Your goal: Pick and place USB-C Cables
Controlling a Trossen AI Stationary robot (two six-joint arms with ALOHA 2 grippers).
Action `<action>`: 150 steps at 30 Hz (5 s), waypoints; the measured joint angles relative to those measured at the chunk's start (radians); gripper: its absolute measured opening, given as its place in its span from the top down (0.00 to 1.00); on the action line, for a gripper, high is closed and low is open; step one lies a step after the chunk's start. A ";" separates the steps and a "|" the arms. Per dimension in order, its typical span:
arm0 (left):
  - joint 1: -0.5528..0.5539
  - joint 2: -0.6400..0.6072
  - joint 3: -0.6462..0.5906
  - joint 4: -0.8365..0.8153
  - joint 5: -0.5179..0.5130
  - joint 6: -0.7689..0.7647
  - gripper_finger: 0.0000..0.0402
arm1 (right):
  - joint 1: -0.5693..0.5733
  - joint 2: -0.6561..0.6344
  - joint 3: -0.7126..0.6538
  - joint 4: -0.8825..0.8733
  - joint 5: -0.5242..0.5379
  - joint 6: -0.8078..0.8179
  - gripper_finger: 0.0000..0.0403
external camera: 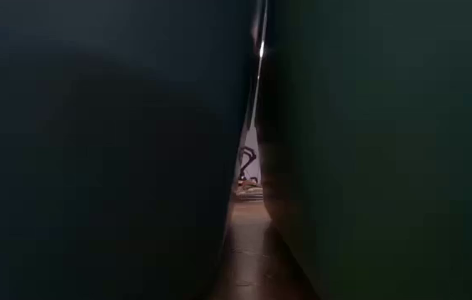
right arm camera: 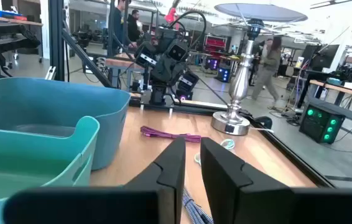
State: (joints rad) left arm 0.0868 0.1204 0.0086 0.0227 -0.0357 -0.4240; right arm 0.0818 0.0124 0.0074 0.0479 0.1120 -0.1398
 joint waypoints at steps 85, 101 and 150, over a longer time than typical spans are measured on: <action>0.000 0.000 0.000 0.319 -0.329 -0.206 0.98 | 0.000 0.007 0.000 0.762 0.238 0.272 0.86; -0.044 0.204 0.009 0.082 -0.024 -0.568 0.97 | 0.000 0.007 0.007 0.773 0.478 0.247 0.86; 0.067 0.963 0.317 -0.192 0.028 -0.647 0.54 | 0.000 0.011 0.447 -0.149 0.479 0.360 0.86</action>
State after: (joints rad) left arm 0.1538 1.0829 0.3256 -0.1693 -0.0077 -1.0710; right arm 0.0818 0.0231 0.4549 -0.1013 0.5911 0.2203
